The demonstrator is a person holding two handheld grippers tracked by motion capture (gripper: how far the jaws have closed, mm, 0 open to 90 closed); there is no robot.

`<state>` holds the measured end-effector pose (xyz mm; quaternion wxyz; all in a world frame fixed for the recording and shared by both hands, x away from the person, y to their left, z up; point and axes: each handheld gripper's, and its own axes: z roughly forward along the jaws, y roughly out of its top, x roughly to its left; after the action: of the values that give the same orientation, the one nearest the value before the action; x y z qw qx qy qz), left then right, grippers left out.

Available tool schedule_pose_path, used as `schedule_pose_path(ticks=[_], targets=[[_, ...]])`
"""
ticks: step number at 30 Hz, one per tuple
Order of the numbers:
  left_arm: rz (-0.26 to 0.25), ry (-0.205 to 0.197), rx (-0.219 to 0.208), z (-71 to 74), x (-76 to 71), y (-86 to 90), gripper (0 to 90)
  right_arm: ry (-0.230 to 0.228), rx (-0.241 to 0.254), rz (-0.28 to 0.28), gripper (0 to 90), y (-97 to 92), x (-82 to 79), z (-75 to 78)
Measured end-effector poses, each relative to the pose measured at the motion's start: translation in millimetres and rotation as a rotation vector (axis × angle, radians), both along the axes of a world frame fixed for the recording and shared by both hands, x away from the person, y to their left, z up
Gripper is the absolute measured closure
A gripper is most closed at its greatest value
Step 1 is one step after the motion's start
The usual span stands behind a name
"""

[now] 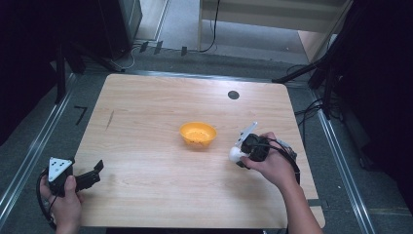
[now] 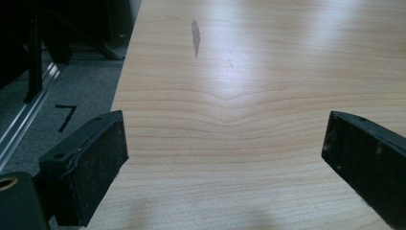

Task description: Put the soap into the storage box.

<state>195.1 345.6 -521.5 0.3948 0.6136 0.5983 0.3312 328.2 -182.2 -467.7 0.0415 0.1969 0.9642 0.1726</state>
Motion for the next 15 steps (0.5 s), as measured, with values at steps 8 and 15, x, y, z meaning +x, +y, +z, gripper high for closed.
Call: schedule_pose_path(ticks=[8, 15], targets=[[-0.005, 0.0, 0.0, 0.1, -0.6, -0.1, 2.1, -0.018, -0.017, 0.058, 51.4, 15.5, 9.1, 4.5], [-0.002, 0.0, -0.001, 0.1, -0.3, -0.1, 2.1, -0.03, -0.028, 0.099, 51.4, 23.5, 15.5, 7.4]])
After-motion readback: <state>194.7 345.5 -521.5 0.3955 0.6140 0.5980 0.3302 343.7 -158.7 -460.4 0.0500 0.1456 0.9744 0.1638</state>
